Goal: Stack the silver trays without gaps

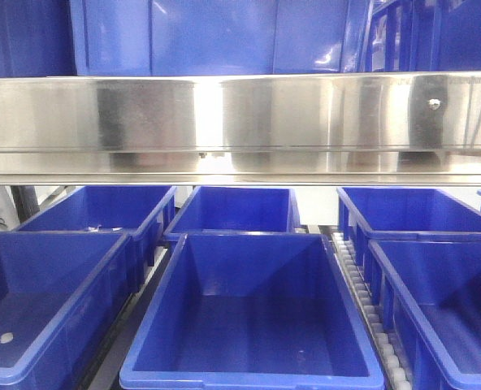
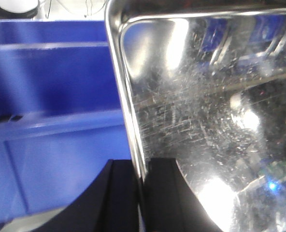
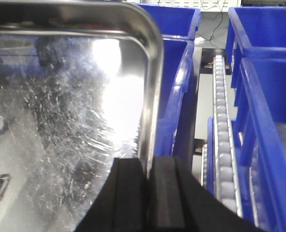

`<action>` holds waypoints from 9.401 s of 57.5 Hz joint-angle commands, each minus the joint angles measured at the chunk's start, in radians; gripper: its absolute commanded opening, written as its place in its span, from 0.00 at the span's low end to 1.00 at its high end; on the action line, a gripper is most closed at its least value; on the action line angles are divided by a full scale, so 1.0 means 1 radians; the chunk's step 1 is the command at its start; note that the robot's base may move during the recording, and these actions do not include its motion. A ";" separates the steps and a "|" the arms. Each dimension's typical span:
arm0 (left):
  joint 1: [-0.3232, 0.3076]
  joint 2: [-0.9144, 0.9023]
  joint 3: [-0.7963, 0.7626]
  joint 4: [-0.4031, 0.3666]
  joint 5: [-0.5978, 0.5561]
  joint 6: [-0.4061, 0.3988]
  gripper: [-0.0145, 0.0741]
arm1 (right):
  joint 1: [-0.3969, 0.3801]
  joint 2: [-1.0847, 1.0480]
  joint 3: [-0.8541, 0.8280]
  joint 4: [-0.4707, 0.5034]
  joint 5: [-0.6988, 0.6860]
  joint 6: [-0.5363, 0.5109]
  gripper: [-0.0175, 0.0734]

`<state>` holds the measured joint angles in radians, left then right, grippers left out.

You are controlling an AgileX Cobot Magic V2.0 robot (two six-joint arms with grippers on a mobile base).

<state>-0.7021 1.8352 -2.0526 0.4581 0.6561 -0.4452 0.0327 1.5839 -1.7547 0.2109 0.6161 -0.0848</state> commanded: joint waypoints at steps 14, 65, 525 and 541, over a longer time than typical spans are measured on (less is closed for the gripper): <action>-0.009 0.067 -0.005 0.002 0.213 0.022 0.14 | 0.029 0.067 -0.009 0.038 0.151 -0.011 0.10; 0.011 0.158 0.076 0.090 0.344 0.024 0.26 | 0.154 0.294 -0.009 0.035 0.212 -0.011 0.11; 0.011 -0.385 0.492 0.230 -0.395 0.014 0.16 | -0.024 -1.584 1.755 -0.113 -0.655 -0.011 0.11; 0.011 -0.385 0.492 0.230 -0.402 0.014 0.16 | -0.024 -1.584 1.755 -0.113 -0.655 -0.011 0.11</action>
<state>-0.6884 1.4600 -1.5631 0.6844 0.2718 -0.4300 0.0130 0.0083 0.0010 0.1065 -0.0137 -0.0872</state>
